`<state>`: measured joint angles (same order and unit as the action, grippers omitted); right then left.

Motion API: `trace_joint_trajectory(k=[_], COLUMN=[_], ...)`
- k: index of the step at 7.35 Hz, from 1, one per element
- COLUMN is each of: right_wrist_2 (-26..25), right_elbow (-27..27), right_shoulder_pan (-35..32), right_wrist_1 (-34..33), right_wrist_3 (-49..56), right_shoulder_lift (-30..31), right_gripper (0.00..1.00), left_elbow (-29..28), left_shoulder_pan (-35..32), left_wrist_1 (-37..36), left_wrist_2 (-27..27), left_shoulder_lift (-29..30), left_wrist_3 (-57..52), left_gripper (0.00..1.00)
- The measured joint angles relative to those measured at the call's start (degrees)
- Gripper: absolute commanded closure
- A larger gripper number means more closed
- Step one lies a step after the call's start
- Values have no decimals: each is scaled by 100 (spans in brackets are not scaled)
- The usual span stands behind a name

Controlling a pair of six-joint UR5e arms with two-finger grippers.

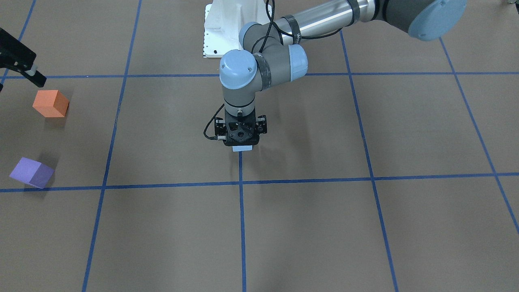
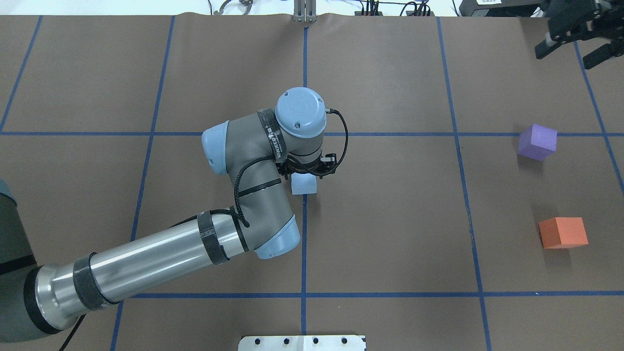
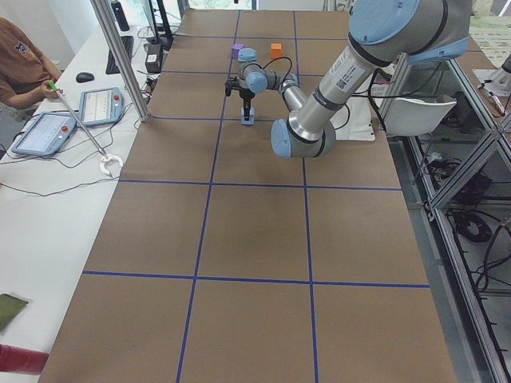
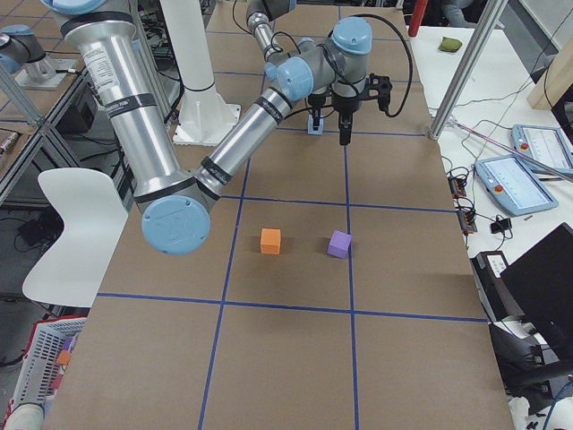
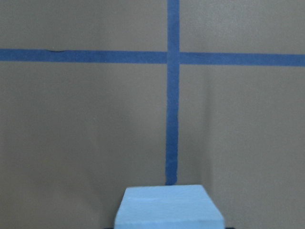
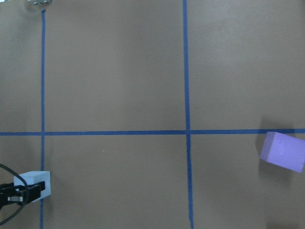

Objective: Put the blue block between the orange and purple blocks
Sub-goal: 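Set the blue cube at table center with left gripper while right arm approaches, then lower the right gripper onto the blue cube and grasp it while the left arm withdraws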

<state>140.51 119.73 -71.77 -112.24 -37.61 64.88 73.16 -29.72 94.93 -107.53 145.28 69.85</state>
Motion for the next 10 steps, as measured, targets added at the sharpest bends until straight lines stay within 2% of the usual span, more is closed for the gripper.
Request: trace_joint_trajectory(k=[1, 2, 4, 5, 7, 8, 10], right_wrist_2=[-92, -258, -787, -1171, -2045, -2359, -2824], right_elbow=[-4, -14, -91, -234, -783, -1168, -2194], right_shoulder_pan=[169, 394, 1155, 1666, 2660, 3020, 3526], right_wrist_1=[-24, -51, -102, -104, -22, 245, 1225], right_wrist_3=[-157, -398, -1178, -1558, -2085, -2244, -2473], right_shoulder_lift=[-173, -376, -933, -1264, -1869, -2053, -2286], right_gripper=[0, 0, 0, 0, 0, 0, 0], left_elbow=[73, 240, 867, 1378, 2586, 3094, 3603], left_shoulder_pan=[-94, -337, -1125, -1466, -2102, -2422, -3135], left_wrist_1=[-37, -150, -394, -455, -495, -490, -474], left_wrist_2=[-89, -425, -1375, -1612, -1704, -1696, -1715], left_shoulder_lift=[4, -35, -570, -1138, -2624, -3333, -4338], left_wrist_3=[-2, -12, -299, -770, -1975, -2527, -3583], left_gripper=[0, 0, 0, 0, 0, 0, 0])
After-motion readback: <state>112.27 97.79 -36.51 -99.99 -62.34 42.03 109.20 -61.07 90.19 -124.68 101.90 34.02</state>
